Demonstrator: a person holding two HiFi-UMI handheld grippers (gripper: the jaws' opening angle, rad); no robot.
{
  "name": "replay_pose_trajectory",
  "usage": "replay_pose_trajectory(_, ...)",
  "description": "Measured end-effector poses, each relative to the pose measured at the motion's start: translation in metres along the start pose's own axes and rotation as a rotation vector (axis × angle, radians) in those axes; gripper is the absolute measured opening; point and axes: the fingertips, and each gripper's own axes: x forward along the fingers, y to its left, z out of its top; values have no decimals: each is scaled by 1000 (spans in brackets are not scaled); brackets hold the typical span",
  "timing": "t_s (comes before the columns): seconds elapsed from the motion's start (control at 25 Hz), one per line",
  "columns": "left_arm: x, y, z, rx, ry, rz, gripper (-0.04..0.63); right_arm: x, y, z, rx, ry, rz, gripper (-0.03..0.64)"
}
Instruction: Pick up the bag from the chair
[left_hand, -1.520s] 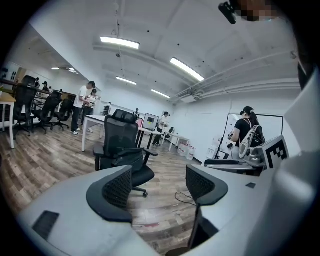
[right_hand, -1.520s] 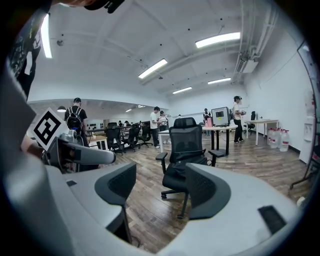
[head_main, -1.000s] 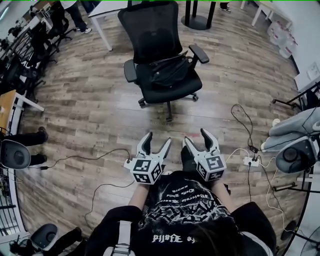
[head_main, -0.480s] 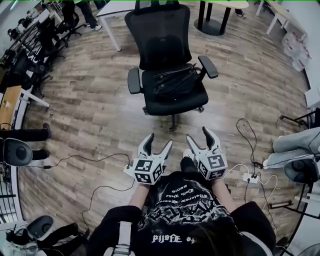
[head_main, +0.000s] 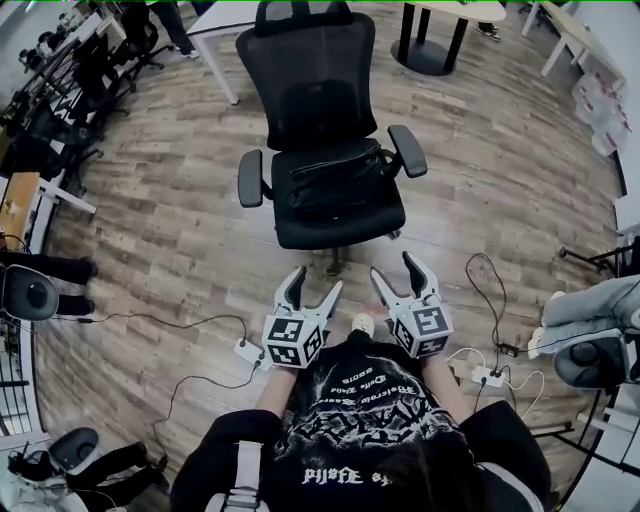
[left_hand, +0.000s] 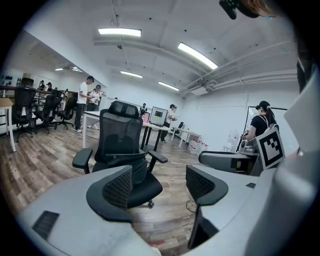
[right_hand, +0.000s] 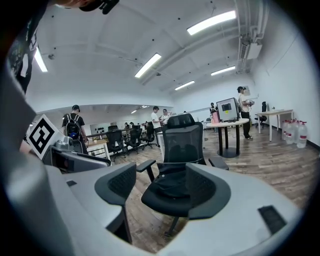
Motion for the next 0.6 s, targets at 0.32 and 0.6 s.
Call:
replay_pose_trajectory(0.32,41,-4,11,-26,8,53,344,27,-39,15,-13,10,58,321)
replay_pose_trajectory(0.6,56,5,6,-46,37,72,344,41,-48,0,8,55,82,321)
